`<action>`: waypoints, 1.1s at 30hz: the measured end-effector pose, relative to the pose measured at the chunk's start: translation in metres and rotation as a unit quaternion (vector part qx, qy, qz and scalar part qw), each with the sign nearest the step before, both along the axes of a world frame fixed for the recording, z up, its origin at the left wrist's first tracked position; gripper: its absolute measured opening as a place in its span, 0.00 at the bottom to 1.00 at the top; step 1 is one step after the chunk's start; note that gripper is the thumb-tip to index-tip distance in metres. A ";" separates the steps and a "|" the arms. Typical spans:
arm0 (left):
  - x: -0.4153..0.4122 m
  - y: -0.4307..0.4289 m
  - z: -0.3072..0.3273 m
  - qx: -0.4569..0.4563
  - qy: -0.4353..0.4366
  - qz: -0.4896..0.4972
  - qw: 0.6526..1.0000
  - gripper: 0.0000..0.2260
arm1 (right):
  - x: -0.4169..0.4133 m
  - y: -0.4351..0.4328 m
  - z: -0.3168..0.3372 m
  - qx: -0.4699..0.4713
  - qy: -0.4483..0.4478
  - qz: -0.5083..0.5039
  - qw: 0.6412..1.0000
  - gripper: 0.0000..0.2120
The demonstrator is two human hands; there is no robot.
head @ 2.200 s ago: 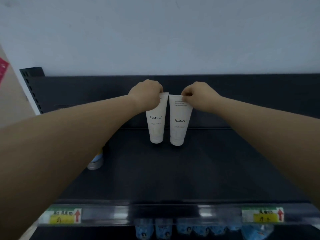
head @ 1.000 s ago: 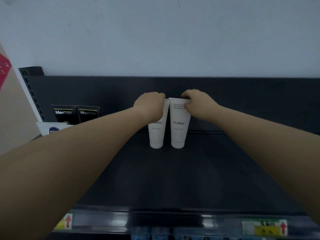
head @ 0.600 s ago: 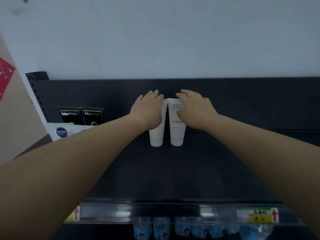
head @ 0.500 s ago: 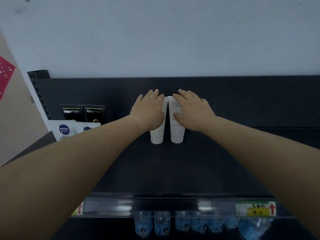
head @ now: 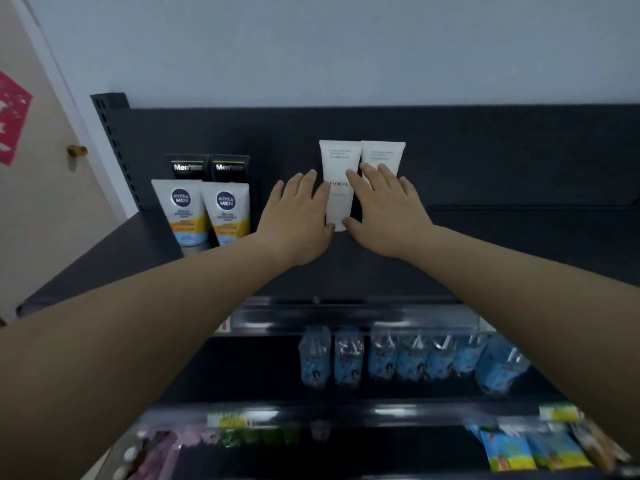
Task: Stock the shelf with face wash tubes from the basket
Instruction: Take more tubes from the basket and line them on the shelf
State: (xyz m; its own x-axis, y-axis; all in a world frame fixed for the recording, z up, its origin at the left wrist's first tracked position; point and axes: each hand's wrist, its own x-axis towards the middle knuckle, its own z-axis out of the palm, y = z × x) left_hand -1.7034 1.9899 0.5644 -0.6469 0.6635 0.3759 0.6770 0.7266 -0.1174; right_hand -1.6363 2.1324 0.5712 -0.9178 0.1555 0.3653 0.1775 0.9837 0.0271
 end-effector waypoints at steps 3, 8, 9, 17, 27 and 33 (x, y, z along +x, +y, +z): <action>0.014 -0.026 -0.011 -0.003 0.010 -0.014 1.000 0.30 | 0.017 -0.026 -0.013 0.000 -0.005 0.001 1.000 0.35; 0.039 -0.068 -0.036 -0.017 0.023 -0.028 0.999 0.30 | 0.046 -0.072 -0.039 -0.007 -0.026 -0.006 1.000 0.35; 0.044 -0.076 -0.042 -0.019 0.021 -0.030 0.999 0.30 | 0.052 -0.081 -0.044 -0.008 -0.028 -0.007 1.000 0.35; 0.087 -0.122 -0.088 -0.006 -0.024 -0.051 0.998 0.29 | 0.098 -0.133 -0.101 -0.046 -0.069 -0.006 0.997 0.35; 0.126 -0.167 -0.192 -0.026 -0.087 -0.022 0.996 0.27 | 0.136 -0.153 -0.192 -0.069 -0.148 0.064 0.985 0.35; 0.162 -0.191 -0.263 -0.050 -0.129 0.015 0.990 0.25 | 0.166 -0.169 -0.260 -0.087 -0.196 0.117 0.970 0.33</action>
